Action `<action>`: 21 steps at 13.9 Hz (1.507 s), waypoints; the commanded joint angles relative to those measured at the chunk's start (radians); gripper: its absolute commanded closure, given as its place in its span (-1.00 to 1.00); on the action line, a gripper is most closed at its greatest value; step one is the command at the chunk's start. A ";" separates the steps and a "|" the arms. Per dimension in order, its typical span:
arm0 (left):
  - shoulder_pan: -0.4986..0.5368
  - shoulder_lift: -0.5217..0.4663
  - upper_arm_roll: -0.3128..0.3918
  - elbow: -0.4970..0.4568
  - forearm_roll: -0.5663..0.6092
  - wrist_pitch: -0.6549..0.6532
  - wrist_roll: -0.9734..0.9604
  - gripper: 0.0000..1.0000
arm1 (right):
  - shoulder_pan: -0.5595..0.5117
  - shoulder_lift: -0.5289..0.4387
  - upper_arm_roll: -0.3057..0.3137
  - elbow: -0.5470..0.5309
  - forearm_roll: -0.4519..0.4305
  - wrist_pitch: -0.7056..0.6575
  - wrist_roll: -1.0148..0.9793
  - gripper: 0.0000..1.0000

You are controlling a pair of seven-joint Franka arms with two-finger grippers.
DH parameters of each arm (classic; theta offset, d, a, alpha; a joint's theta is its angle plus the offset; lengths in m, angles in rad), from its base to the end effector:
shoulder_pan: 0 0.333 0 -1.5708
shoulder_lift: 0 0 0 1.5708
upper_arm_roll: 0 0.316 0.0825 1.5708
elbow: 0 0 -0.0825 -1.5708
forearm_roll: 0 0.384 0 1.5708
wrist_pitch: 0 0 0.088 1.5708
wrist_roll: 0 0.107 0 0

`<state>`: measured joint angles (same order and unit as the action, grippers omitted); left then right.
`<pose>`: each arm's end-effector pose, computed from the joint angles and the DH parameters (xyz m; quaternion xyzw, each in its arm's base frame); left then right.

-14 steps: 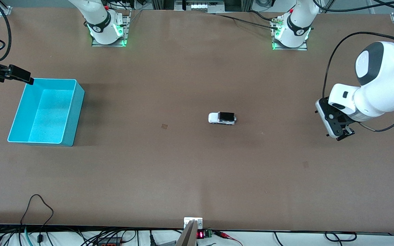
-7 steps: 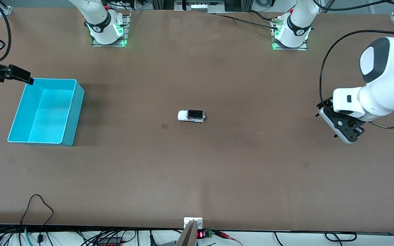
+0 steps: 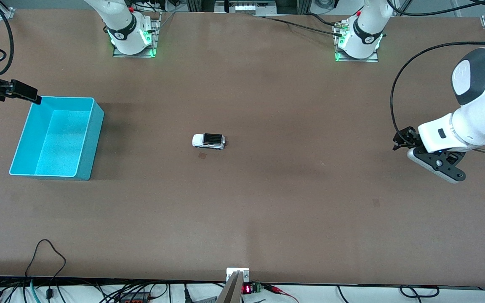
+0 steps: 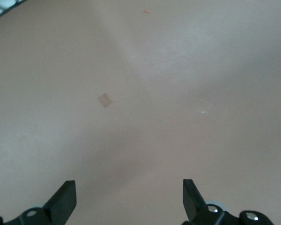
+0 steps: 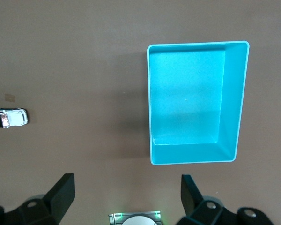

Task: Wind and store white jeep toy
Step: 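Raise and withdraw the left gripper as the jeep rolls away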

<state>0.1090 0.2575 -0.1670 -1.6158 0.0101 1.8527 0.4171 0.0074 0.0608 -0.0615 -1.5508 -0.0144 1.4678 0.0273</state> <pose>0.6362 -0.0267 0.4752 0.9720 -0.2342 -0.0055 0.0176 0.5595 -0.0309 0.5917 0.9965 -0.0409 -0.0719 0.0081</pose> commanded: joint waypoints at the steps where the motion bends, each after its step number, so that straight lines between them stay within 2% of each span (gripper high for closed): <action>1: 0.003 0.011 0.026 0.059 -0.002 -0.040 -0.124 -1.00 | -0.001 0.001 0.000 0.006 0.001 -0.012 0.002 -1.00; 5: 0.026 -0.021 0.034 0.065 -0.010 -0.038 -0.337 -1.00 | -0.003 0.001 0.000 0.006 0.001 -0.012 0.006 -1.00; 8: 0.073 -0.032 0.029 0.070 -0.016 -0.038 -0.339 -1.00 | -0.003 0.002 0.000 0.006 0.001 -0.012 0.006 -1.00; 12: 0.067 -0.083 0.030 0.068 -0.015 -0.044 -0.411 -1.00 | -0.001 0.024 0.000 0.008 0.001 -0.009 0.002 -1.00; 14: 0.067 -0.109 0.026 0.068 -0.016 -0.087 -0.408 -1.00 | -0.001 0.034 0.000 0.011 0.001 -0.003 -0.001 -1.00; 18: 0.006 -0.127 0.055 0.073 -0.027 -0.133 -0.413 -1.00 | -0.001 0.070 0.000 0.014 -0.001 -0.006 -0.007 -1.00; 21: 0.005 -0.130 0.063 0.074 -0.027 -0.151 -0.411 -1.00 | 0.000 0.093 0.000 0.009 -0.001 -0.012 -0.009 -1.00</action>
<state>0.1262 0.1391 -0.1303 -1.5451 0.0082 1.7305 0.0063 0.0073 0.1403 -0.0616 -1.5516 -0.0144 1.4684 0.0272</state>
